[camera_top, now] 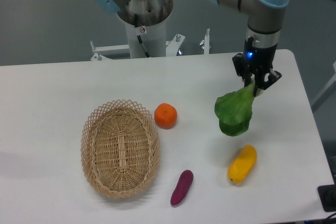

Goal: Place the green vegetable on the table
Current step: 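Lower the held green bok choy toward the table beside the yellow pepper, then open the gripper to release the bok choy and lift away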

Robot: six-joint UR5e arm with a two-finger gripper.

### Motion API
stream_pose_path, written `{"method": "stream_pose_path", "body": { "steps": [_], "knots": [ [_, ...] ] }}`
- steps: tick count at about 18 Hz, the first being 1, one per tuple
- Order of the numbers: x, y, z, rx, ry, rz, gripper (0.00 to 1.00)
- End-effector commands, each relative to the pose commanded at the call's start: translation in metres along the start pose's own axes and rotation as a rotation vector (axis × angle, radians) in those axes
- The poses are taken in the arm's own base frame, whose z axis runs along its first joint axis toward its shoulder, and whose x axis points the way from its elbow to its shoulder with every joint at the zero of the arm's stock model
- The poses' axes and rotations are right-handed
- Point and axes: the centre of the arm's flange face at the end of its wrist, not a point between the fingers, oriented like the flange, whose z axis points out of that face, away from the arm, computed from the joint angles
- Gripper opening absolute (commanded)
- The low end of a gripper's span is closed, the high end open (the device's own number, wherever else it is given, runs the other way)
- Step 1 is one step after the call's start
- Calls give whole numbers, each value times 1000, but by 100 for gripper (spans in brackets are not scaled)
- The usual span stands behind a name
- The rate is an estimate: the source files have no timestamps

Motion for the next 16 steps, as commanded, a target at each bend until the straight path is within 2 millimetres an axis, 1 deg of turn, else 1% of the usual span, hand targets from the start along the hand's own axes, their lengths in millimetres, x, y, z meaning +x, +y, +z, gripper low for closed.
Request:
{"method": "stream_pose_path", "body": {
  "steps": [3, 5, 8, 11, 13, 15, 16],
  "knots": [
    [5, 8, 7, -1, 15, 50, 36],
    [10, 18, 18, 0, 37, 103, 36],
    [10, 40, 32, 3, 63, 150, 36],
    [9, 60, 52, 14, 98, 189, 36],
    [13, 67, 65, 23, 123, 203, 36],
    [15, 69, 82, 35, 152, 202, 36],
    [15, 69, 85, 34, 151, 204, 36]
  ]
}}
